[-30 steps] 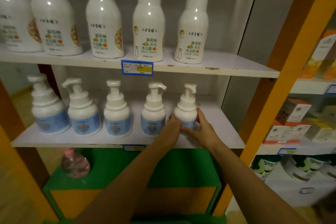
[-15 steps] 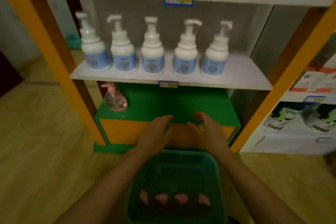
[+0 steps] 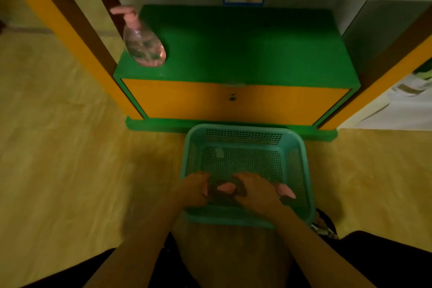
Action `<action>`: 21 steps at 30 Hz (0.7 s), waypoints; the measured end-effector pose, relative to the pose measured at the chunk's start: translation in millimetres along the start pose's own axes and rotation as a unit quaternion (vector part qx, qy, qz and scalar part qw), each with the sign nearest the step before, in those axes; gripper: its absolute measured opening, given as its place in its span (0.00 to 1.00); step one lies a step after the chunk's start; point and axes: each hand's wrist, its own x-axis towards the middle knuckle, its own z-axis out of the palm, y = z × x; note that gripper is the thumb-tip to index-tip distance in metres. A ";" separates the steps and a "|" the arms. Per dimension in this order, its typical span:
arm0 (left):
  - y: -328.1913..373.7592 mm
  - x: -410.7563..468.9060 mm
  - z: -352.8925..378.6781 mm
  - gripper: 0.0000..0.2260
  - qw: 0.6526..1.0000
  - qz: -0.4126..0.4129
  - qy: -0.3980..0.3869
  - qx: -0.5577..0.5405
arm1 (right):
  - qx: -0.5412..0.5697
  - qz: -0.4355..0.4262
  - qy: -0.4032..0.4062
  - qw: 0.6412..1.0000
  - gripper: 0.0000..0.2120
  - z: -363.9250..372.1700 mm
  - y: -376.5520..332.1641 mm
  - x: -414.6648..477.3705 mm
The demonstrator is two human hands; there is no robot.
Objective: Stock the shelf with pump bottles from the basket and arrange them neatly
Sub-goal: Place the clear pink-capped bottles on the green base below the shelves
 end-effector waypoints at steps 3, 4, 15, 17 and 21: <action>-22.0 12.3 19.6 0.12 0.998 0.005 0.042 0.037 | -0.041 -0.018 0.006 0.999 0.17 25.5 1.7 9.4; -27.5 16.0 24.1 0.11 0.997 0.012 0.064 0.048 | -0.047 -0.015 0.016 0.999 0.16 30.9 0.6 12.5; -28.7 22.0 11.9 0.08 0.975 0.096 0.075 0.187 | -0.057 -0.006 0.029 0.998 0.15 20.5 -13.4 29.7; -22.7 8.0 -9.1 0.07 0.979 0.094 0.084 0.158 | -0.013 -0.029 0.050 0.998 0.15 -5.2 -18.2 21.8; -6.0 -30.9 -61.1 0.08 0.967 0.157 0.129 0.151 | 0.041 -0.068 0.120 0.990 0.12 -68.8 -39.2 3.2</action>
